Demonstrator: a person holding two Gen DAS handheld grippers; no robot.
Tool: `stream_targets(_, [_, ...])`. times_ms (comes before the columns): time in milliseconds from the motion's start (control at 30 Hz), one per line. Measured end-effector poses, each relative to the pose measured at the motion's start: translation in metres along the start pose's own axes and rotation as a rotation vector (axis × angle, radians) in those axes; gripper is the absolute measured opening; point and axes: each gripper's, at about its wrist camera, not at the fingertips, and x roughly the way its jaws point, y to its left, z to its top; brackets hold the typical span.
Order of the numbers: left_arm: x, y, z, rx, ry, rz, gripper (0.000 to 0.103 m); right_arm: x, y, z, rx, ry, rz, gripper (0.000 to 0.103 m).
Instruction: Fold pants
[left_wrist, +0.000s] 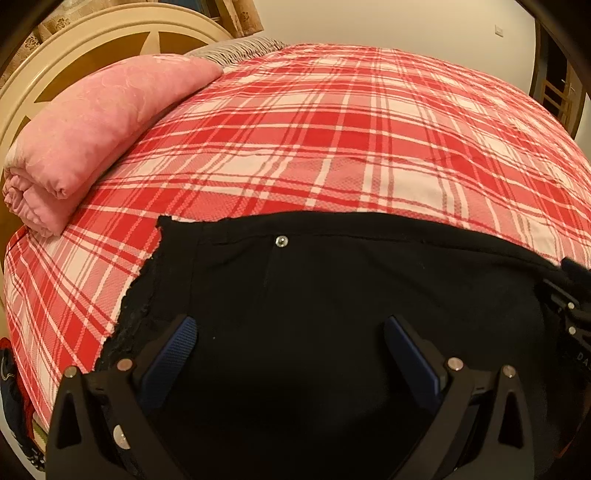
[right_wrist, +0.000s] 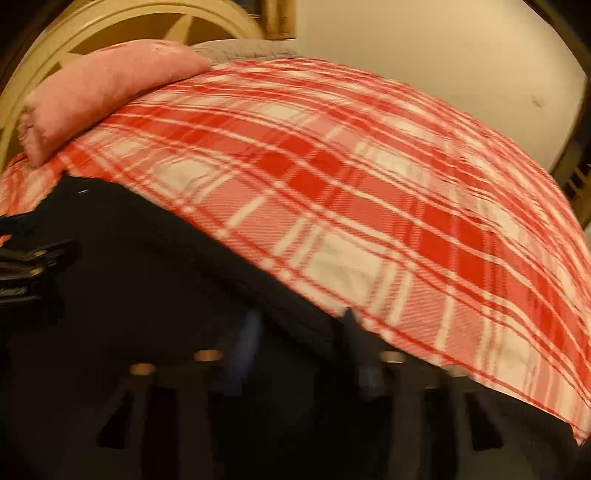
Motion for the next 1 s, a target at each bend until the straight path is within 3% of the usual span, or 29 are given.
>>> stream_targets(33, [0.000, 0.000, 0.000, -0.003, 0.000, -0.002, 0.103, -0.001, 0.005, 0.000, -0.019, -0.001, -0.007, 0.014])
stream_targets(133, [0.000, 0.002, 0.001, -0.007, 0.002, -0.005, 0.103, -0.007, 0.019, 0.001, -0.062, -0.008, -0.058, 0.006])
stream_targets(300, [-0.017, 0.017, -0.001, -0.014, -0.016, -0.029, 0.103, -0.052, 0.013, -0.006, 0.028, -0.104, 0.015, 0.004])
stream_targets(433, [-0.043, 0.047, -0.003, -0.067, -0.059, -0.083, 0.103, -0.094, 0.028, -0.027, 0.007, -0.172, 0.034, 0.003])
stream_targets(600, [-0.066, 0.071, 0.003, -0.121, -0.104, -0.119, 0.103, -0.110, 0.053, -0.059, -0.002, -0.194, 0.057, 0.003])
stream_targets(667, [-0.065, 0.071, 0.006, -0.133, -0.088, -0.123, 0.103, -0.112, 0.060, -0.069, -0.005, -0.194, 0.071, 0.003])
stream_targets(767, [-0.059, 0.062, 0.010, -0.139, -0.038, -0.225, 0.103, -0.115, 0.070, -0.085, -0.023, -0.189, 0.072, 0.003])
stream_targets(1000, [-0.035, 0.037, 0.026, -0.189, 0.087, -0.354, 0.103, -0.110, 0.101, -0.119, -0.192, -0.189, -0.039, 0.003])
